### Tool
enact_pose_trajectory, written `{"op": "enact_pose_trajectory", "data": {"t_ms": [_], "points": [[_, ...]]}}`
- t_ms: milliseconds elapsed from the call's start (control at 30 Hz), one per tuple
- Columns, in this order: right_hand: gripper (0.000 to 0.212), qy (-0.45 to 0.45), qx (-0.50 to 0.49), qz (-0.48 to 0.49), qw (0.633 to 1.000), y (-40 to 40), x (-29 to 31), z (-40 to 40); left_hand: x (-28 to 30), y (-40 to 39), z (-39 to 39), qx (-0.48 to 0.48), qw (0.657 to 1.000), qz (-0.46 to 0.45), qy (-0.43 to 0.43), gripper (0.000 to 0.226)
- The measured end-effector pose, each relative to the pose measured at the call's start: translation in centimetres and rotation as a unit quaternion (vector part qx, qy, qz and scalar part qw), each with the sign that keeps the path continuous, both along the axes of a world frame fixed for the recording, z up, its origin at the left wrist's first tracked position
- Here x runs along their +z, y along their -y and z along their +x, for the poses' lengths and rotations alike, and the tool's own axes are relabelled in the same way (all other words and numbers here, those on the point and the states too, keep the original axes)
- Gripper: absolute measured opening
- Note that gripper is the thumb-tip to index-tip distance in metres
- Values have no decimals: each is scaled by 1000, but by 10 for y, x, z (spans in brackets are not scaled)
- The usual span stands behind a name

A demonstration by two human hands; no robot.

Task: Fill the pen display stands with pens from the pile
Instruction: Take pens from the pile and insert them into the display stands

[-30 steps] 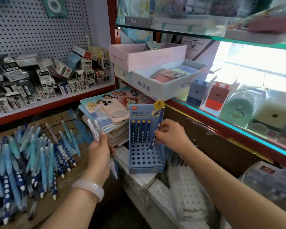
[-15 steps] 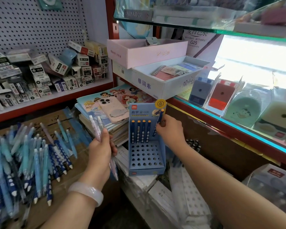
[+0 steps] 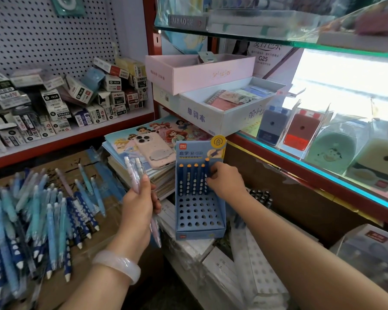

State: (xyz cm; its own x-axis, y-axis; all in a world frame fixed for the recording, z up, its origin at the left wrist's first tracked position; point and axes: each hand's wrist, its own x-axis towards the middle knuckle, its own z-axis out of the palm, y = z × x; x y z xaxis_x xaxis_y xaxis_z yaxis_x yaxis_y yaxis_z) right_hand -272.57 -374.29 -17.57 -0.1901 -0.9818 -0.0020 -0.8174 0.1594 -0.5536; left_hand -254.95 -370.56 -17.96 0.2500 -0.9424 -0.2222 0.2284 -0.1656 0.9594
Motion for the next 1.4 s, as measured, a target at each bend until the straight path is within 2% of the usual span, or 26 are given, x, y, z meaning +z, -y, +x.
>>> {"op": "enact_pose_trajectory", "data": {"t_ms": [167,333,567,767,900,967,1033,1100,1167,1233,1400], "points": [[28,28,0,-47,999,-1,0,1,-2,2,0,1,1000,5,2,32],[19,20,6,-104,994,1,1,0,-3,2,0,0,1000,3,6,32],[14,-37,5,-29,999,11,-7,-4,-3,2,-1,-3,1000,12,11,33],[14,-28,-24,10,999,20,-12,-2,0,-1,-4,-32,999,14,2,34],[16,-54,-17,45,997,14,-9,-1,8,-7,-5,-73,997,22,-30,23],[19,-94,-15,33,995,5,3,-1,13,-11,-4,-95,994,22,-43,16],[22,-121,3,-19,992,-6,21,-1,18,-16,-5,-114,992,13,-45,14],[23,-42,70,-50,995,-20,41,1,22,-22,-8,-134,990,-2,-41,13],[25,106,143,-31,984,-37,58,6,27,-30,-16,-157,986,-20,-43,12],[24,207,151,-11,967,-50,69,6,33,-40,-27,-182,982,-36,-38,12],[16,290,117,-35,949,-81,88,-17,52,-62,-52,-208,976,-53,-22,16]]}}
